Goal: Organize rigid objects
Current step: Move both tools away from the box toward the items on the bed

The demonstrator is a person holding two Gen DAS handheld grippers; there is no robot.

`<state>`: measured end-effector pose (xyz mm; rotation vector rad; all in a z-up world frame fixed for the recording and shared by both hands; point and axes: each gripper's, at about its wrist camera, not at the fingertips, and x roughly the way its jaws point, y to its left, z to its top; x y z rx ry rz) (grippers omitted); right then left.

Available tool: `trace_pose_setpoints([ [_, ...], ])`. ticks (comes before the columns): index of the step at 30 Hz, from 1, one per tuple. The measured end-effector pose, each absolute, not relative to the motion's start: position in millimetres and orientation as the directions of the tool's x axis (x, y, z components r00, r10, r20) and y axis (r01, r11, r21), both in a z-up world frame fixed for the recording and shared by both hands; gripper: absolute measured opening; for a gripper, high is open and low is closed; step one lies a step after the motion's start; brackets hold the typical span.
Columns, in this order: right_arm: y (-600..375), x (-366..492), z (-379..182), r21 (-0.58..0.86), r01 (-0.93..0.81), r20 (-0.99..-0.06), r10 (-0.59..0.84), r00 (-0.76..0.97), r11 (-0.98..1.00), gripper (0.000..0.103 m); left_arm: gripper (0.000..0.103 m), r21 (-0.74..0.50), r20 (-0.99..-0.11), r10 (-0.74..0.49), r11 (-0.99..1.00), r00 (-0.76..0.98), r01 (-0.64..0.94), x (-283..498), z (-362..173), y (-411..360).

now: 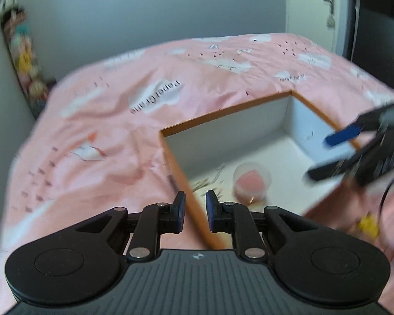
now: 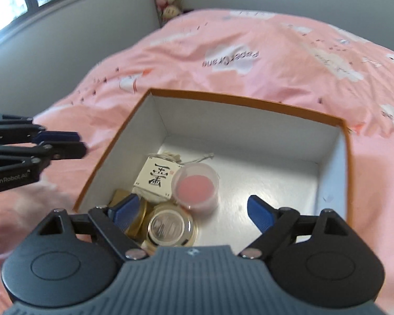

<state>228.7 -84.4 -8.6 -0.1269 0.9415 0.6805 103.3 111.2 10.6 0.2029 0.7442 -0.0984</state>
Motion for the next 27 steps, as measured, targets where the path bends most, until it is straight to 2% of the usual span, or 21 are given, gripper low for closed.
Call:
trace_pose_setpoints([
  [6, -149, 184, -2, 0.229, -0.477, -0.747, 0.468, 0.473, 0.848, 0.088, 0.026, 0.327, -0.623, 0.087, 0.932, 0.777, 0.158, 34, -3, 104],
  [10, -190, 155, -4, 0.169, -0.387, -0.726, 0.38, 0.574, 0.907, 0.088, 0.026, 0.422, -0.581, 0.122, 0.891, 0.805, 0.169, -3, -24, 97],
  [13, -217, 141, -13, 0.164, -0.309, -0.74, 0.324, 0.589, 0.937, 0.088, 0.026, 0.424, -0.577, 0.134, 0.892, 0.805, 0.155, -20, -38, 97],
  [16, -237, 138, -19, 0.22, -0.238, -0.758, 0.319, 0.569, 0.946, 0.088, 0.027, 0.496, -0.548, 0.197, 0.859, 0.813, 0.127, -31, -51, 95],
  [20, -241, 134, -19, 0.234, -0.224, -0.762, 0.321, 0.562, 0.946, 0.088, 0.027, 0.519, -0.524, 0.233, 0.85, 0.819, 0.09, -38, -50, 97],
  [22, -237, 134, -20, 0.233, -0.232, -0.768, 0.326, 0.552, 0.944, 0.088, 0.042, 0.527, -0.502, 0.218, 0.844, 0.837, 0.096, -42, -45, 98],
  [27, -228, 136, -33, 0.193, -0.249, -0.849, 0.289, 0.441, 0.949, 0.089, 0.042, 0.51, -0.503, 0.214, 0.856, 0.838, 0.088, -36, -33, 95],
])
